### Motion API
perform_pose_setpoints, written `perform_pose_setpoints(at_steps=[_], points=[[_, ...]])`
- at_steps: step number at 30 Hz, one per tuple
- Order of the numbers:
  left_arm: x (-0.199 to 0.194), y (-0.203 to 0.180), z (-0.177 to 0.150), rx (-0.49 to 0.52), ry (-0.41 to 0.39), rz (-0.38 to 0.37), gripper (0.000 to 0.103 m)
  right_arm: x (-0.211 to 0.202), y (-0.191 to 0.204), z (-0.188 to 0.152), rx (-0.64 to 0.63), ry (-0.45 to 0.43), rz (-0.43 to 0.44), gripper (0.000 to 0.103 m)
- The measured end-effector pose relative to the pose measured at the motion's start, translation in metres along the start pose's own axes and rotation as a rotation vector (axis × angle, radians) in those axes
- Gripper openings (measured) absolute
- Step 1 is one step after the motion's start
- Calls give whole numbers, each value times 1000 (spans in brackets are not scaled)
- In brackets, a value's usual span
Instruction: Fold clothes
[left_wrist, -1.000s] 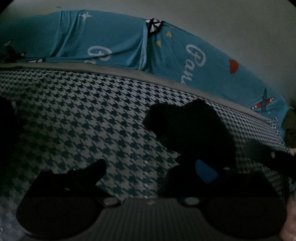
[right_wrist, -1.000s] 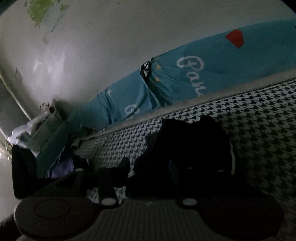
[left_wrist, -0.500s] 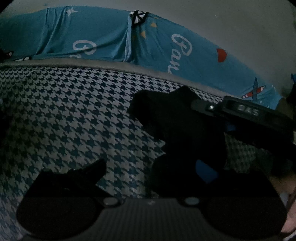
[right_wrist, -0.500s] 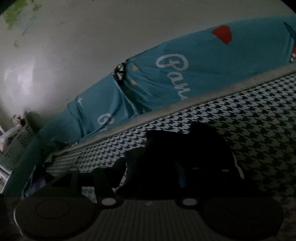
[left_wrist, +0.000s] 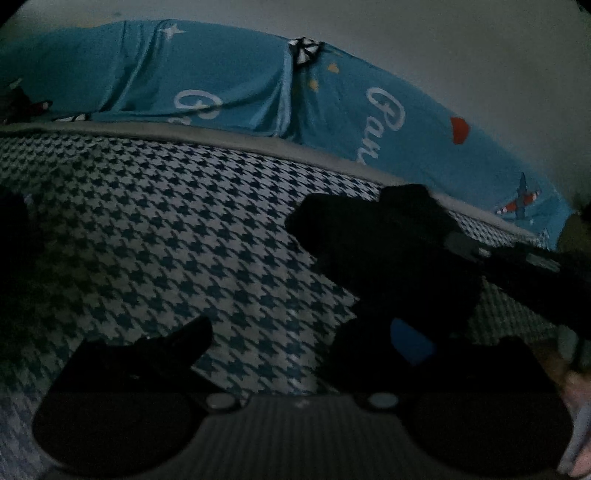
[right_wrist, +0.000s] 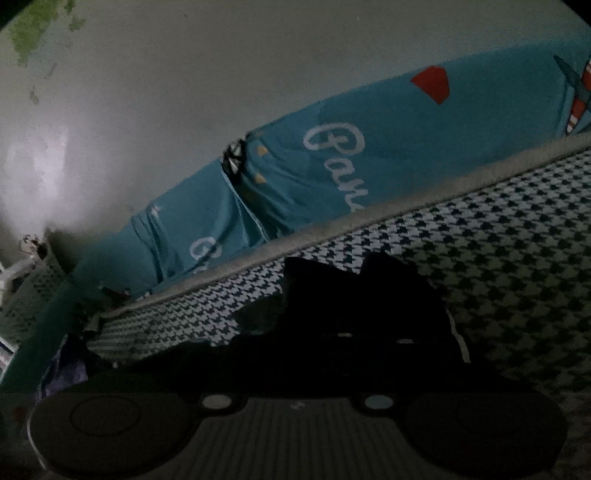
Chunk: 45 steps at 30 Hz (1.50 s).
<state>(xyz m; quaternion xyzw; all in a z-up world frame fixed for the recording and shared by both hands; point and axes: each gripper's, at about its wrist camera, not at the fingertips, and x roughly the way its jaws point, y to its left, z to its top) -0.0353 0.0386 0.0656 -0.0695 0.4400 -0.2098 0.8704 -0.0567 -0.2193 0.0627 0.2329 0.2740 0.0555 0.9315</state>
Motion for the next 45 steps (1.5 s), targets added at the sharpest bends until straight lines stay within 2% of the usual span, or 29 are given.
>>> perform_pose_setpoints(at_steps=[3,11,15,22,27,29,33,36,43,45], points=[[0,1,2,-2,-6,11,103,-23,-8,1,22,-36,17,7],[0,-1,0,2,-6,13,103,-86,-22,-6,51,-100,-43,4],[2,-5,-3,7,4,4,103,-96,-28,-14,69,-99,-56,5],[5,-14,-9,48,9,7,103,-75,-20,-17,76,-71,-20,9],[8,-12,-11,50,24,8,103,-54,-8,-19,78,-63,10,26],[10,-12,-11,51,32,10,103,-46,-3,-20,77,-60,21,36],[13,-14,-12,63,42,20,103,-31,4,-21,82,-50,36,44],[15,-16,-13,81,44,38,103,-22,10,-23,60,-50,20,54],[16,-17,-16,97,53,57,103,3,12,-31,41,-37,-77,55],[16,-18,-16,108,49,70,103,6,10,-32,43,-37,-86,50]])
